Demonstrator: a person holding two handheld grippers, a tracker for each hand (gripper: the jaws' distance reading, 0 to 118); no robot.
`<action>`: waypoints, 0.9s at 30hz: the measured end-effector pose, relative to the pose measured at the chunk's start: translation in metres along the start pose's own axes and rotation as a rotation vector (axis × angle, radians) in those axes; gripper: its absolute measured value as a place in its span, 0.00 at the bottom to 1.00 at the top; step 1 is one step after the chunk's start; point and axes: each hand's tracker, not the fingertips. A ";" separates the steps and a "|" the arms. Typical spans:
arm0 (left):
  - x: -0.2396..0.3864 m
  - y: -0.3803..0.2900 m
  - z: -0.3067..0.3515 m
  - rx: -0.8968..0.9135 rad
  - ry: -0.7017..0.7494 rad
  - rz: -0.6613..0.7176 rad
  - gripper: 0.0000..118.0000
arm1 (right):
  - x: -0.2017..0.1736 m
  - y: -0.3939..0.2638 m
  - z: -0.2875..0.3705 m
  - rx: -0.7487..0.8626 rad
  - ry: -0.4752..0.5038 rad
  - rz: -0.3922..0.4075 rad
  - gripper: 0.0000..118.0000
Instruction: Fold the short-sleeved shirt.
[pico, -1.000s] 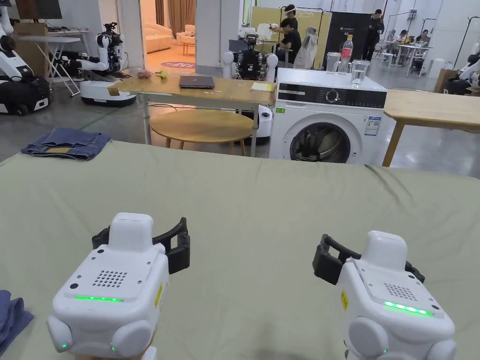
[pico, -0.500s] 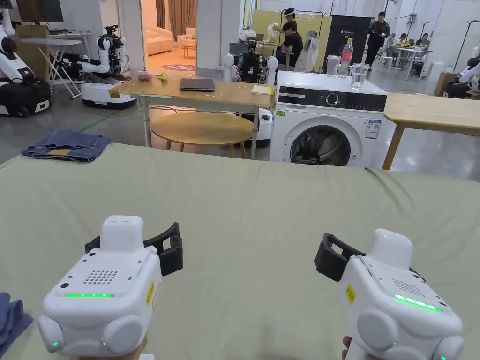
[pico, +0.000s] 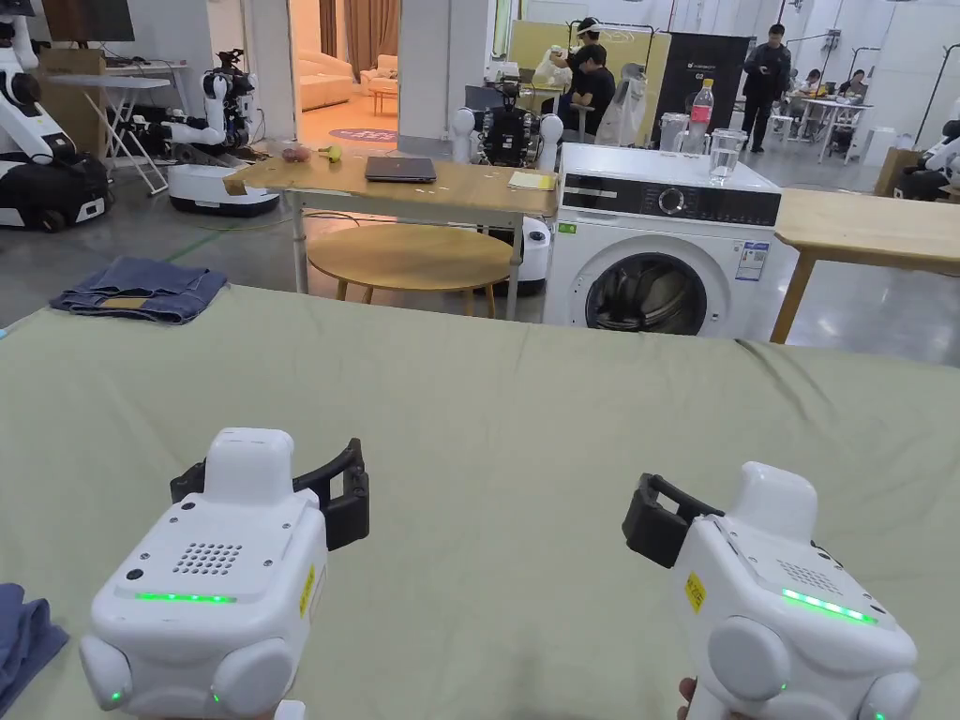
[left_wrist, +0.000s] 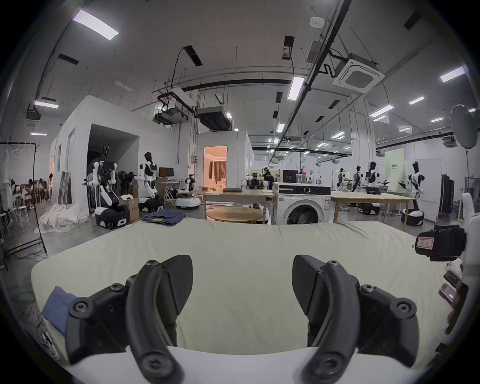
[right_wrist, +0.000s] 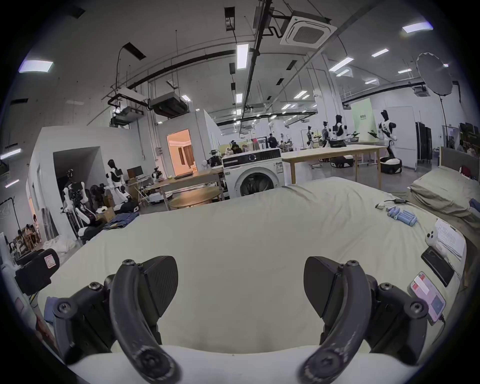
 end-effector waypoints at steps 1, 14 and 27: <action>0.000 0.000 0.000 0.001 0.000 -0.004 0.67 | 0.000 0.000 -0.001 -0.003 -0.007 0.003 0.85; -0.009 0.000 -0.001 -0.016 0.009 -0.021 0.67 | 0.002 -0.002 -0.004 -0.004 -0.074 0.056 0.85; -0.009 -0.003 -0.004 -0.033 0.008 -0.026 0.67 | 0.001 -0.005 -0.010 -0.020 -0.072 0.104 0.85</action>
